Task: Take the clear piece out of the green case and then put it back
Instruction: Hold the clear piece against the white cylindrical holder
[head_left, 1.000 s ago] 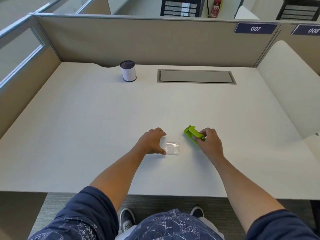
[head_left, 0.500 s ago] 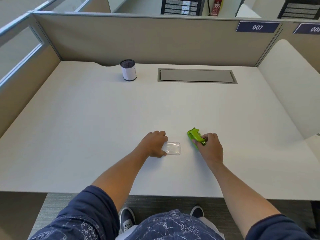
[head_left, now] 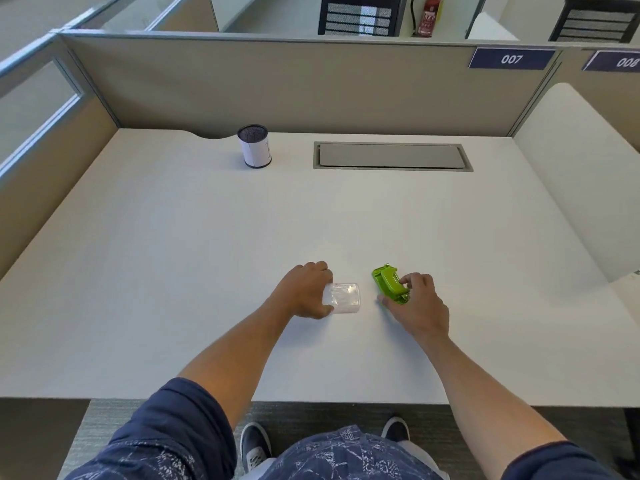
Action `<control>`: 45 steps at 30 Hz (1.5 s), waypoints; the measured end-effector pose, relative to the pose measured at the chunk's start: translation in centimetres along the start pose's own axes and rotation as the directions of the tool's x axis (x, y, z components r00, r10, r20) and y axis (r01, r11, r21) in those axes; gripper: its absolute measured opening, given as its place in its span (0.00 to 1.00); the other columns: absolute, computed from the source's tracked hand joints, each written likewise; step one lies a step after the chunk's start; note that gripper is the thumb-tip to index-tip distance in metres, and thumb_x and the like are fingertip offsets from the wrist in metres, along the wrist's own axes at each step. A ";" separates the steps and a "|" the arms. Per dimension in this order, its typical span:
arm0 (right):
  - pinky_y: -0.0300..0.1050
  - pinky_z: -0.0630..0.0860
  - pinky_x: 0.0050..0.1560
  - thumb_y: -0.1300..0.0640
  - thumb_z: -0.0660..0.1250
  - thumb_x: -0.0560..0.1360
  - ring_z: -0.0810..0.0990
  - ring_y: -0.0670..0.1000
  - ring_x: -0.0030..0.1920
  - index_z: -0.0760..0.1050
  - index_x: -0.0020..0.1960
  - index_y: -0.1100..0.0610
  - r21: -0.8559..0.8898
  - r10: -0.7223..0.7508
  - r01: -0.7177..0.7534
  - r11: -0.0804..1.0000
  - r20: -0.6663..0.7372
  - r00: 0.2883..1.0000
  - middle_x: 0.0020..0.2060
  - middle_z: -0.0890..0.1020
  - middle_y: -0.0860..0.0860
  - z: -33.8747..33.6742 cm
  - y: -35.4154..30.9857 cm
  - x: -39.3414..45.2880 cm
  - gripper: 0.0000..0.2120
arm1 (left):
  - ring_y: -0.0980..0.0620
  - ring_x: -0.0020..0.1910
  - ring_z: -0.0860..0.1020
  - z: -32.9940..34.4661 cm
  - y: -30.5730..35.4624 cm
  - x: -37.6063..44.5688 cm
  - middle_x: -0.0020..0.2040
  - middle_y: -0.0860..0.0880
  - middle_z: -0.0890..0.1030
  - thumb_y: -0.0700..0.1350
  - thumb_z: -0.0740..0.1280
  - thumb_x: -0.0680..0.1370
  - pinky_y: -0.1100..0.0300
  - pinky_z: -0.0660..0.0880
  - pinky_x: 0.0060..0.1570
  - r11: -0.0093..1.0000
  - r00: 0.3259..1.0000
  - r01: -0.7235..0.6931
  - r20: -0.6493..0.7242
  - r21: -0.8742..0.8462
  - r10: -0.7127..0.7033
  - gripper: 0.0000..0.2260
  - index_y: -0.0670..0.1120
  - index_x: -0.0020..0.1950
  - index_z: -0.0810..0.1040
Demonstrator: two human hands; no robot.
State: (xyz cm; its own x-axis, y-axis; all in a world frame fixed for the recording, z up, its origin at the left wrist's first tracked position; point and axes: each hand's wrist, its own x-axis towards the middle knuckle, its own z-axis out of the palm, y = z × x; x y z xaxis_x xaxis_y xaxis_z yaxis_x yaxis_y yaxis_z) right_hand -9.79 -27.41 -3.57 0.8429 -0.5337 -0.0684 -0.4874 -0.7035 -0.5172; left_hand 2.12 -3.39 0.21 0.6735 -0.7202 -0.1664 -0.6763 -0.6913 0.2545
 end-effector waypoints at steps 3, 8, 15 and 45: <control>0.47 0.77 0.51 0.43 0.76 0.64 0.77 0.47 0.54 0.70 0.64 0.47 0.096 -0.221 0.220 0.971 -0.002 0.975 0.61 0.71 0.43 -0.2 0.4 0.0 0.31 | 0.48 0.53 0.77 -0.5 -0.4 0.3 0.56 0.51 0.77 0.59 0.73 0.69 0.55 0.74 0.54 1.000 1.000 -0.002 -0.021 -0.005 0.002 0.26 0.47 0.62 0.77; 0.31 0.74 0.47 0.48 0.72 0.71 0.77 0.40 0.45 0.74 0.61 0.47 0.336 -0.331 0.351 0.874 -0.115 0.936 0.53 0.77 0.43 -0.2 -2.1 0.2 0.20 | 0.48 0.52 0.77 -1.4 -1.0 1.0 0.55 0.51 0.77 0.58 0.72 0.68 0.56 0.73 0.51 1.000 0.998 -0.024 -0.063 -0.001 0.024 0.24 0.47 0.60 0.78; 0.38 0.76 0.42 0.44 0.71 0.75 0.80 0.46 0.39 0.81 0.53 0.51 0.473 -0.031 -0.001 0.881 0.059 0.998 0.44 0.83 0.45 0.1 -10.0 2.9 0.13 | 0.49 0.47 0.77 -4.6 -2.3 2.5 0.51 0.51 0.77 0.58 0.71 0.67 0.54 0.76 0.48 0.998 0.989 -0.057 -0.132 0.038 0.062 0.23 0.47 0.57 0.78; 0.36 0.82 0.31 0.67 0.71 0.72 0.80 0.48 0.24 0.81 0.37 0.64 0.862 0.083 -0.201 0.466 0.184 0.979 0.27 0.83 0.54 9.3 -35.2 31.6 0.05 | 0.45 0.68 0.72 -13.1 -30.0 19.9 0.70 0.50 0.70 0.52 0.76 0.72 0.50 0.74 0.60 0.694 0.619 0.302 -0.420 -0.653 -0.664 0.34 0.47 0.74 0.68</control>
State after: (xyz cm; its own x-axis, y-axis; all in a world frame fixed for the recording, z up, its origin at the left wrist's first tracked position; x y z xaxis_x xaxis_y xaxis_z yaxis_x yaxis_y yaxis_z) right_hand 36.12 -15.12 4.60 0.8271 -0.4949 -0.2665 -0.2002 0.1837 -0.9624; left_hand 39.70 3.78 1.70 0.9911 0.0382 0.1278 -0.0711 -0.6594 0.7485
